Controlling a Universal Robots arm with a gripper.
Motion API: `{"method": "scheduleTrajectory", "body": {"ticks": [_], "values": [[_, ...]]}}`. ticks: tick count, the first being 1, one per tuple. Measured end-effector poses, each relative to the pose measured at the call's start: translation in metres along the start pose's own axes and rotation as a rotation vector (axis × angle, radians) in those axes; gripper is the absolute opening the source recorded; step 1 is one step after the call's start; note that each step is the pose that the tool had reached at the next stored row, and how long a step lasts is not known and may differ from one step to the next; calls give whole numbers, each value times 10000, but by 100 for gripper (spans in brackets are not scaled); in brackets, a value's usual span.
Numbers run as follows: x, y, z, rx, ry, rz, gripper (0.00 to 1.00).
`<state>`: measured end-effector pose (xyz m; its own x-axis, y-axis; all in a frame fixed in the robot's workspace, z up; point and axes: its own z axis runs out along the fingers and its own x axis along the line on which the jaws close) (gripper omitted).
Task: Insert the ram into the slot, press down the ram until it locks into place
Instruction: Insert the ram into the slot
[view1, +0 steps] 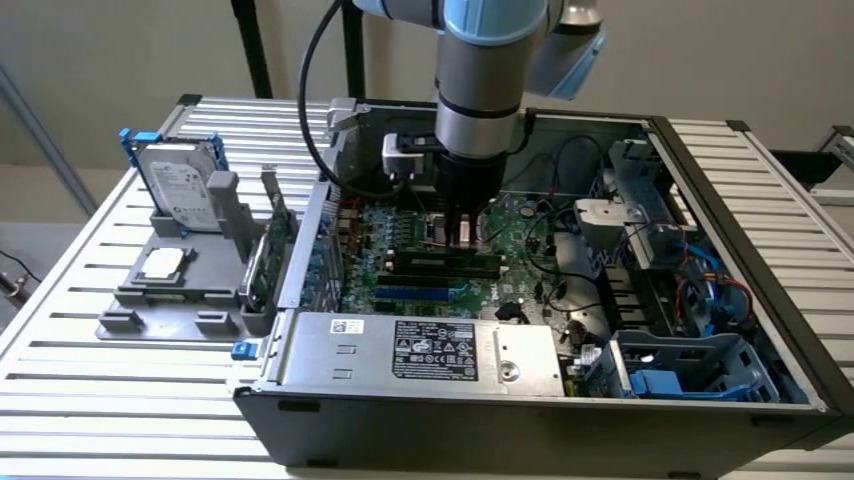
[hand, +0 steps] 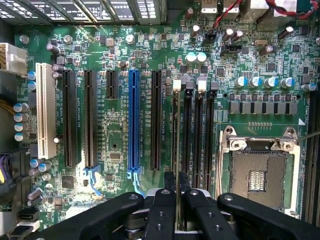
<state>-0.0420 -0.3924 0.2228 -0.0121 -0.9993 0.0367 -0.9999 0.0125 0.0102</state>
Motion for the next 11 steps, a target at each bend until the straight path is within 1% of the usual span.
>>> {"method": "scheduleTrajectory", "body": {"ticks": [7, 8, 11], "values": [[-4, 10, 16, 8, 16, 3, 15], [-4, 10, 16, 9, 15, 2, 22], [-3, 17, -25, 11, 7, 4, 22]]}}
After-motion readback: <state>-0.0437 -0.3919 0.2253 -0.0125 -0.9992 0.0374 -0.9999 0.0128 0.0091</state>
